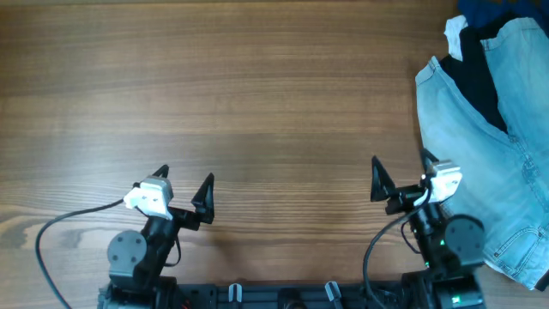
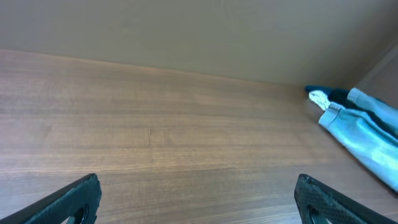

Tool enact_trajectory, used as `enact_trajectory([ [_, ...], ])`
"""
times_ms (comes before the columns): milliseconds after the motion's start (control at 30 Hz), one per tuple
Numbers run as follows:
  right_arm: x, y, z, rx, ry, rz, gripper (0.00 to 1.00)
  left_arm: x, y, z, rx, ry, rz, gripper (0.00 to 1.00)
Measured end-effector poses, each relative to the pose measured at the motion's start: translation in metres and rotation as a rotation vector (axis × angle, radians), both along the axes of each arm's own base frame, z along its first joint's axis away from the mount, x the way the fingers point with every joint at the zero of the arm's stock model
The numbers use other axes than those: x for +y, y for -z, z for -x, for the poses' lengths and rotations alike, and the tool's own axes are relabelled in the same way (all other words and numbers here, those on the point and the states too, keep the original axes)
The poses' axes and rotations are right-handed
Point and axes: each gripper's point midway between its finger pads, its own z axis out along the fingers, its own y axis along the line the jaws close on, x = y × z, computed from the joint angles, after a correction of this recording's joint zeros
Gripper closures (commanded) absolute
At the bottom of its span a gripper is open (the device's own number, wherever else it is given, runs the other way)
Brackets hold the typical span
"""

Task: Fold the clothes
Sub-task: 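Reach the right gripper into the clothes pile onto the denim shorts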

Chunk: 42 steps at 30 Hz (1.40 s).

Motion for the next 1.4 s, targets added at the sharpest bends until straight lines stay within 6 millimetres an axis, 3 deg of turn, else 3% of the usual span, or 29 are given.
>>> enact_trajectory([
  [100, 0.001, -0.006, -0.007, 0.080, 0.002, 0.011, 0.00, 0.001, -0.014, 0.000, 0.037, -0.004, -0.001, 0.00],
  [300, 0.000, -0.005, -0.029, 0.306, 0.020, 0.047, 0.00, 0.000, -0.023, -0.009, 0.190, -0.008, -0.019, 0.00],
  [533, 0.002, 0.017, -0.059, 0.556, 0.018, 0.117, 0.00, -0.001, -0.013, -0.024, 0.425, -0.009, -0.043, 0.00],
  [733, -0.002, 0.032, -0.081, 0.609, 0.044, 0.168, 0.01, -0.005, 0.009, -0.029, 0.545, 0.008, -0.049, 0.00],
  [900, -0.038, 0.062, -0.092, 0.700, 0.226, 0.270, 0.02, -0.007, 0.017, -0.030, 0.580, 0.015, -0.049, 0.00],
  [1133, -0.093, 0.132, -0.087, 0.935, 0.453, 0.346, 0.13, -0.007, 0.019, -0.029, 0.586, 0.019, -0.048, 0.00],
  [1400, -0.125, 0.166, -0.090, 1.001, 0.563, 0.327, 0.19, -0.007, 0.019, -0.029, 0.586, 0.019, -0.048, 0.00],
])
